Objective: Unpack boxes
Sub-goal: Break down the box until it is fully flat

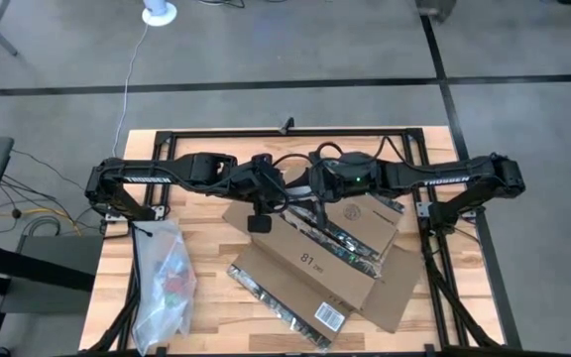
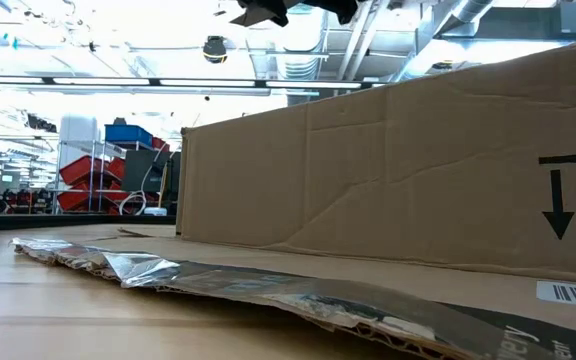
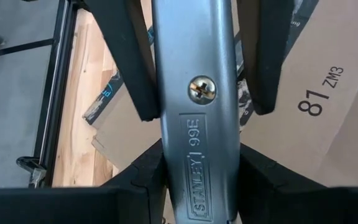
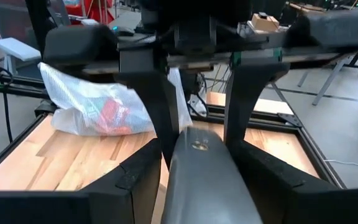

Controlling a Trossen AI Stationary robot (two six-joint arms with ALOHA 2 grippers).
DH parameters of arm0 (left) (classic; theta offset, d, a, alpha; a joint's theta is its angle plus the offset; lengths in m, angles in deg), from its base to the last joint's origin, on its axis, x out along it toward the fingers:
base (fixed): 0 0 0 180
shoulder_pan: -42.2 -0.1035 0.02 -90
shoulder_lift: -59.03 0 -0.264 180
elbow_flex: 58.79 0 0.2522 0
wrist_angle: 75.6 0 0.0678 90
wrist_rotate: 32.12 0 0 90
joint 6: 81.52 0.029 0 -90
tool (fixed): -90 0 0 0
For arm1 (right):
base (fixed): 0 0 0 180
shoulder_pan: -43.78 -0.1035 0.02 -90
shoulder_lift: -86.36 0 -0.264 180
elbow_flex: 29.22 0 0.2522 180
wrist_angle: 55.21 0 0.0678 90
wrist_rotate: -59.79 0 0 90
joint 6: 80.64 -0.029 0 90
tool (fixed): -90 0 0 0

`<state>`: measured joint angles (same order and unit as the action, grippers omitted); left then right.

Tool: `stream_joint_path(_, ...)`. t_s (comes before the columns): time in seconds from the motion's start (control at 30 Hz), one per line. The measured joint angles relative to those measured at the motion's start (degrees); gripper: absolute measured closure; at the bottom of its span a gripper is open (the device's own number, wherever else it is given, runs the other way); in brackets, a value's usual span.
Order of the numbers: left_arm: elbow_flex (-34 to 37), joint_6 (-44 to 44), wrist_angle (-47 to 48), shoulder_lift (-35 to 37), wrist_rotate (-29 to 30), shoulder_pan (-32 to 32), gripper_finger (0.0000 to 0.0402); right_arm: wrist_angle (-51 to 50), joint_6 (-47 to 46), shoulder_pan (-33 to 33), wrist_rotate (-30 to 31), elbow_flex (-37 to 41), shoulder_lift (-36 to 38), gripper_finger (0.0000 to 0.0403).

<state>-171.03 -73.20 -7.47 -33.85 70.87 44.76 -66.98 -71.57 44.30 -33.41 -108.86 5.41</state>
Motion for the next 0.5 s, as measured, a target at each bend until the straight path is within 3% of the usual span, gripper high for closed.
stream_joint_path(0.5, 0.0, 0.0, 0.4, 0.0, -0.1, 0.0, 0.028, -2.8, 0.0, 0.0, 0.0, -0.5, 0.0, 0.0245)
